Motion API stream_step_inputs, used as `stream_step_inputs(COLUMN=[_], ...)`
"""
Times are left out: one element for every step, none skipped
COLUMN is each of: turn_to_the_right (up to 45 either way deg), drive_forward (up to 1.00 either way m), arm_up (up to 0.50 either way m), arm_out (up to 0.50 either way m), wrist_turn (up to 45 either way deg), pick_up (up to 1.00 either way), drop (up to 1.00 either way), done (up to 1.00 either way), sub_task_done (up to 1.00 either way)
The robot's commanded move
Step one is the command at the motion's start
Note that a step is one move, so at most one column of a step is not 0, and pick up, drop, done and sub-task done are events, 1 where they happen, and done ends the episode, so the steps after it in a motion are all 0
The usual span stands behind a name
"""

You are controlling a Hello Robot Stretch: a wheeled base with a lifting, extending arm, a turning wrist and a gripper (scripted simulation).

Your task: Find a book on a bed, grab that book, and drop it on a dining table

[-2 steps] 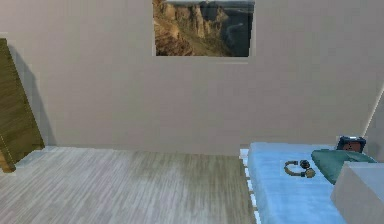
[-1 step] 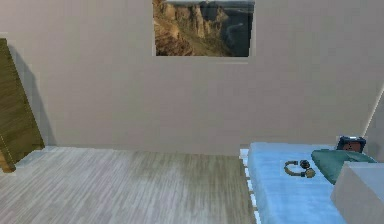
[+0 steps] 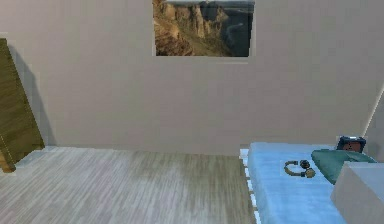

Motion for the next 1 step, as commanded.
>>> stream_step_inputs(turn_to_the_right=[0.0], drive_forward=[0.0], arm_up=[-0.3], arm_out=[0.0], wrist_turn=[0.0], pick_up=[0.0], drop=[0.0], done=[0.0], sub_task_done=[0.0])
